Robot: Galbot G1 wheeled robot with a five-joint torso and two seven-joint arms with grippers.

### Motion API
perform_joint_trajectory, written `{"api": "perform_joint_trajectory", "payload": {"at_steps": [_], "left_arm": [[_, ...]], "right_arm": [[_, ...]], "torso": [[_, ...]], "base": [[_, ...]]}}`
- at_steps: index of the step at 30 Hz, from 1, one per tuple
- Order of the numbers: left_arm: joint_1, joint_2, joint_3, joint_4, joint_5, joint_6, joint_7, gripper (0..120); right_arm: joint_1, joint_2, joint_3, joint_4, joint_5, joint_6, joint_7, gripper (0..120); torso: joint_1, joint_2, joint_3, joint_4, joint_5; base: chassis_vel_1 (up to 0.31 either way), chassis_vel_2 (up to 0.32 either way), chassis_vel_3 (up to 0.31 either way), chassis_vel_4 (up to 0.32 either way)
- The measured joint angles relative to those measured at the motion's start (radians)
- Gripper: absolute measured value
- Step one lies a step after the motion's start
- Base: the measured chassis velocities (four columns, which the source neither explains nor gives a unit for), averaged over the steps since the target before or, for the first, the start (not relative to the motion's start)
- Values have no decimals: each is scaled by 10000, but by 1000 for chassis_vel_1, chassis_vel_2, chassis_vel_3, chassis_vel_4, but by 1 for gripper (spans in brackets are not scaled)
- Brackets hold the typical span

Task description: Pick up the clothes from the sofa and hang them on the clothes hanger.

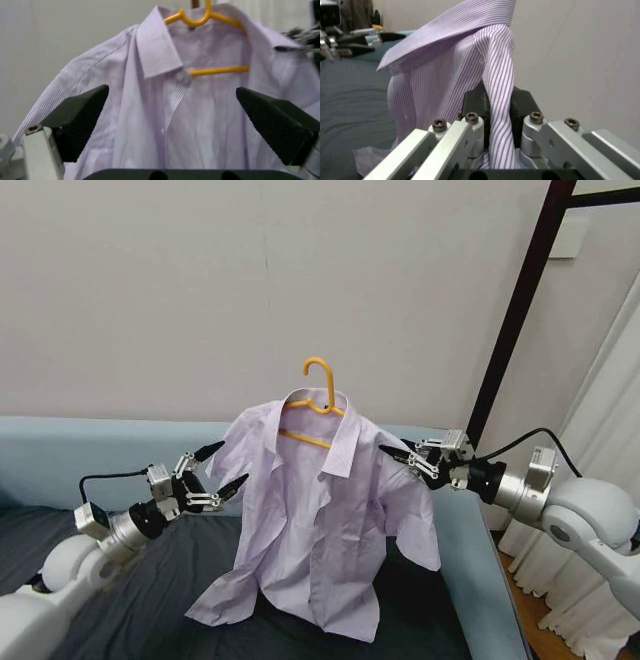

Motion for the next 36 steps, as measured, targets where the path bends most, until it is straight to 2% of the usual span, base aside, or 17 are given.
{"api": "perform_joint_trajectory", "payload": {"at_steps": [1,3,4,5,6,8,12,17,18,19,22,25,27,31,32,33,36], "left_arm": [[187,-166,37,-224,316,-13,-661,100],[643,-663,241,-871,1317,124,-2812,100],[734,-778,320,-1025,1575,214,-3323,100],[734,-778,320,-1025,1575,214,-3323,100],[823,-933,462,-1237,1948,349,-4000,99],[799,-1104,646,-1416,2458,518,-4681,98],[383,-1187,855,-1448,2884,716,-5114,96],[-83,-1014,1002,-1391,2779,922,-5171,94],[-554,-858,1206,-1250,2525,1011,-5127,88],[-554,-858,1206,-1250,2525,1011,-5127,88],[-1410,-758,1992,-871,2088,1127,-5063,74],[-1746,-778,2366,-659,1977,1130,-5042,67],[-2139,-890,2849,-434,1927,1107,-4999,55],[-2258,-948,3101,-419,1925,1014,-4911,45],[-2260,-960,3194,-457,1958,954,-4803,36],[-2247,-959,3206,-463,2005,925,-4785,34],[-2206,-946,3213,-438,2133,853,-4749,29]], "right_arm": [[21,-17,16,25,44,-6,7,8],[68,-64,34,78,123,-10,6,8],[85,-72,35,95,146,-10,3,8],[85,-72,35,95,146,-10,3,8],[116,-78,36,124,202,-10,-2,8],[162,-72,29,165,262,-10,-7,8],[189,-5,-41,176,268,-14,-23,8],[253,108,-138,124,258,-14,-57,8],[338,213,-209,60,245,-14,-112,8],[338,213,-209,60,245,-14,-112,8],[372,295,-244,11,203,-14,-202,8],[350,307,-243,6,197,-13,-217,8],[331,322,-226,-11,190,-11,-243,8],[331,320,-203,-47,184,-10,-257,8],[314,299,-162,-72,180,-3,-266,8],[299,292,-142,-82,178,5,-275,8],[293,297,-123,-127,173,24,-316,8]], "torso": [[0,0,0,0,2],[0,0,0,1,2],[-1,0,0,1,1],[-1,0,0,1,1],[-1,0,0,1,1],[-1,0,0,1,2],[0,0,1,0,2],[0,0,1,0,1],[0,0,1,1,2],[0,0,1,1,2],[1,0,2,2,1],[1,0,2,-1,0],[1,-1,2,-1,0],[1,-1,2,0,0],[2,-1,2,2,-1],[1,-1,1,1,1],[2,-1,1,0,0]], "base": [[0,0,0,0],[0,0,0,0],[0,0,0,0],[0,0,0,0],[0,0,0,0],[0,0,0,0],[0,0,0,0],[0,0,0,0],[0,0,0,0],[0,0,0,0],[0,0,0,0],[0,0,0,0],[0,0,0,0],[0,0,0,0],[0,0,0,0],[0,0,0,0],[0,0,0,0]]}}
